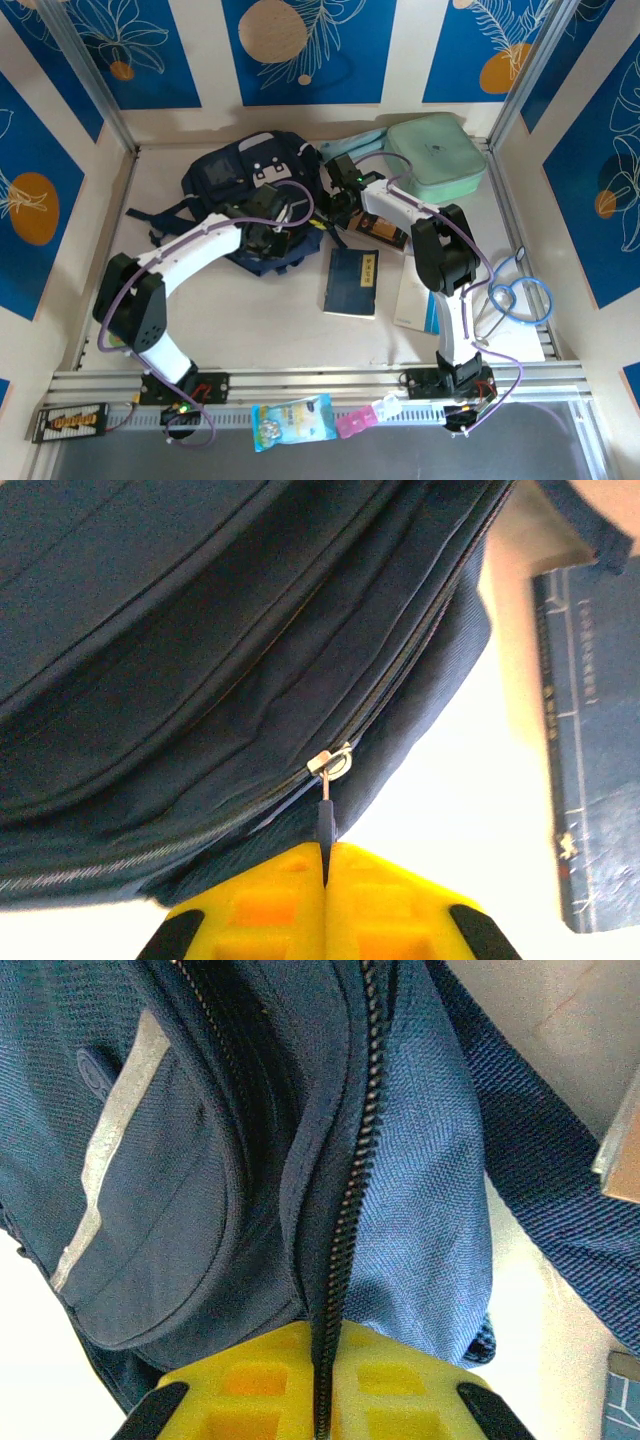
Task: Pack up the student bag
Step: Unzip the student bag at the top-center of the table.
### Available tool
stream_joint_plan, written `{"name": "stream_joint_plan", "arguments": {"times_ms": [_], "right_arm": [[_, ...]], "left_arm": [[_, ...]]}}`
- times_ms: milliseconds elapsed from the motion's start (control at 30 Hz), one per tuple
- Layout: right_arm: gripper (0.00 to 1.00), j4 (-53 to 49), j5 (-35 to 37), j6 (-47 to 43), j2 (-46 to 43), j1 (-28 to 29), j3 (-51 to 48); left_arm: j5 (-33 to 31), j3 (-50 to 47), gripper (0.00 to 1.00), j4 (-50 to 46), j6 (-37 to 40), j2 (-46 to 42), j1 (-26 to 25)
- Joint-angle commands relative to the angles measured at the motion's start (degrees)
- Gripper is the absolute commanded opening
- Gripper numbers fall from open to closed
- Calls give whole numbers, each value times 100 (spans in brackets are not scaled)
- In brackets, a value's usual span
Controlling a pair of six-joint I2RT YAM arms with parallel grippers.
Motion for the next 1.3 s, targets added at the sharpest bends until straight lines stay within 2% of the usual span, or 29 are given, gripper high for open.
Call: {"name": "stream_joint_plan", "arguments": {"times_ms": [0, 167, 300, 533, 967, 1100, 1267], "right_arm": [[11, -156, 300, -99, 92, -150, 118], [11, -156, 294, -96, 91, -172, 109], [10, -161, 324, -202, 84, -171, 151], [4, -157, 537, -280, 17, -167, 149], [4, -148, 639, -388, -38, -162, 88], [4, -85, 654, -475, -85, -156, 18], [0, -117, 726, -656, -94, -167, 44]], "left_arm": [[-514, -157, 0, -975, 251, -319, 103], [-602, -267, 0, -1207, 369, -558, 354], [-978, -240, 0, -1581, 781, -590, 531], [-1326, -187, 0, -1972, 1200, -480, 938], [-1620, -204, 0, -1355, 1869, -95, 1857], [-1978, -207, 0, -1106, 2120, 62, 2089], [-1968, -72, 0, -783, 2503, 212, 2362]]}}
